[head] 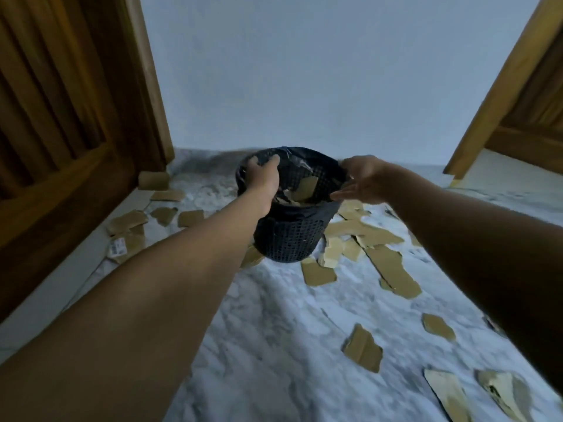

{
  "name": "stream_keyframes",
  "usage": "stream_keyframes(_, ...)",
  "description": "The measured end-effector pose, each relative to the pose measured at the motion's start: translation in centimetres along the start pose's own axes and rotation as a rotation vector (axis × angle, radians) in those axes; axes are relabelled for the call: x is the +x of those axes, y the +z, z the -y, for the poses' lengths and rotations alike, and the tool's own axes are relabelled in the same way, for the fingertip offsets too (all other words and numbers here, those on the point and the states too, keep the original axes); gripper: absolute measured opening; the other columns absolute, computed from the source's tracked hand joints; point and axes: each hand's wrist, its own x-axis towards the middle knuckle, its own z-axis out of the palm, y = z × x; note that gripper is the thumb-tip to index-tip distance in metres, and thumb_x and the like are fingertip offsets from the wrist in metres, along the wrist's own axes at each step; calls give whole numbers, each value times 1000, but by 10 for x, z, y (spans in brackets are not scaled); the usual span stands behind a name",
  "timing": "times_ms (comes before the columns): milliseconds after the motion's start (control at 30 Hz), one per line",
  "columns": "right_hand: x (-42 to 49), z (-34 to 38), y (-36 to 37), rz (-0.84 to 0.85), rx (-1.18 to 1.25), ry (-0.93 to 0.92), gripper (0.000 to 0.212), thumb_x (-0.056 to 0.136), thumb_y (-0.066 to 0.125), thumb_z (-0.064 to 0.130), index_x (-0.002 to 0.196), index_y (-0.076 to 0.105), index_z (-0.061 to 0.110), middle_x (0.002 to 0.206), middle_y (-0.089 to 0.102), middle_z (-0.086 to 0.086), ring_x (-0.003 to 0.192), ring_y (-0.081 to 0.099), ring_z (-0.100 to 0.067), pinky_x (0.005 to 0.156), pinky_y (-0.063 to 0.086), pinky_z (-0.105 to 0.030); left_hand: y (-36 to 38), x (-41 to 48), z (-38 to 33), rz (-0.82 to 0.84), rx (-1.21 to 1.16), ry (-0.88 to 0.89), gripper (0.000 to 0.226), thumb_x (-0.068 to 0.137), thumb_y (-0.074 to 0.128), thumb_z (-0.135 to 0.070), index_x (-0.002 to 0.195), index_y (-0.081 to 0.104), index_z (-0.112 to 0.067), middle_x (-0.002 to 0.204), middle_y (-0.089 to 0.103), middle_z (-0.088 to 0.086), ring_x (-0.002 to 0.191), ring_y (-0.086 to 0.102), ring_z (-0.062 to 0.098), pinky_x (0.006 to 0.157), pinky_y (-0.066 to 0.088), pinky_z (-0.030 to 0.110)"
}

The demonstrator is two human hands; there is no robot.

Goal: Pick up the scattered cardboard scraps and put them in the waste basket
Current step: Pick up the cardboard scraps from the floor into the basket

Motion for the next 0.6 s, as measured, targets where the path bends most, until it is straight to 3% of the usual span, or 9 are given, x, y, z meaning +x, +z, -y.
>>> stream_keyframes(100,-15,-12,-45,-70,-204,59,49,103,48,16,147,34,0,156,27,-27,138,38,-44,80,58,-43,20,-46,16,-179,435,411,38,96,57,-35,130,55,-17,127,56,5,111,54,22,88,45,32)
stream_keyframes(167,-27,-27,-77,-91,-300,81,53,103,51,19,149,32,0,156,27,-27,136,41,-44,73,59,-41,38,-69,41,-57,553,597,30,95,59,-31,119,59,-13,112,58,6,105,56,27,85,49,37)
stream_keyframes(233,-34,-53,-109,-106,-337,100,50,103,50,17,147,36,0,154,30,-26,129,49,-43,68,60,-37,60,-85,77,229,697,512,29,94,61,-33,116,58,-14,103,61,4,97,60,26,78,50,35)
stream_keyframes(300,-35,-95,-141,-159,-395,99,43,103,50,14,143,43,0,148,40,-24,112,61,-38,61,60,-32,81,-105,116,525,940,336,35,92,63,-40,119,57,-17,112,64,5,99,62,24,79,52,35)
stream_keyframes(367,-40,-150,-170,-212,-564,124,26,101,54,17,119,57,-2,113,61,-23,80,69,-27,53,57,-28,99,-124,158,743,1196,195,52,93,62,-47,133,52,-16,137,54,7,121,55,25,95,49,37)
stream_keyframes(433,-49,-203,-194,-130,-826,247,29,97,61,26,94,53,-2,77,61,-16,61,66,-27,53,56,-31,116,-145,199,824,1315,19,73,92,60,-53,148,37,-11,154,35,9,138,40,28,108,41,40)
stream_keyframes(467,-53,-226,-201,-39,-980,330,36,94,66,30,99,54,-4,81,63,-15,67,68,-28,55,58,-30,119,-152,220,813,1336,-50,79,91,59,-54,151,30,-10,156,31,10,140,37,31,108,41,41)
stream_keyframes(533,-64,-257,-206,98,-1231,480,64,85,75,39,125,53,-6,111,62,-14,95,67,-28,65,57,-22,121,-171,250,750,1417,-122,82,90,59,-53,151,24,-12,151,30,12,136,37,34,106,43,44)
stream_keyframes(600,-64,-288,-219,84,-1345,511,101,72,85,45,145,33,-2,140,50,-15,125,54,-31,92,50,-32,126,-191,273,681,1452,-101,82,91,63,-47,151,20,-14,148,30,12,134,36,35,102,44,42)
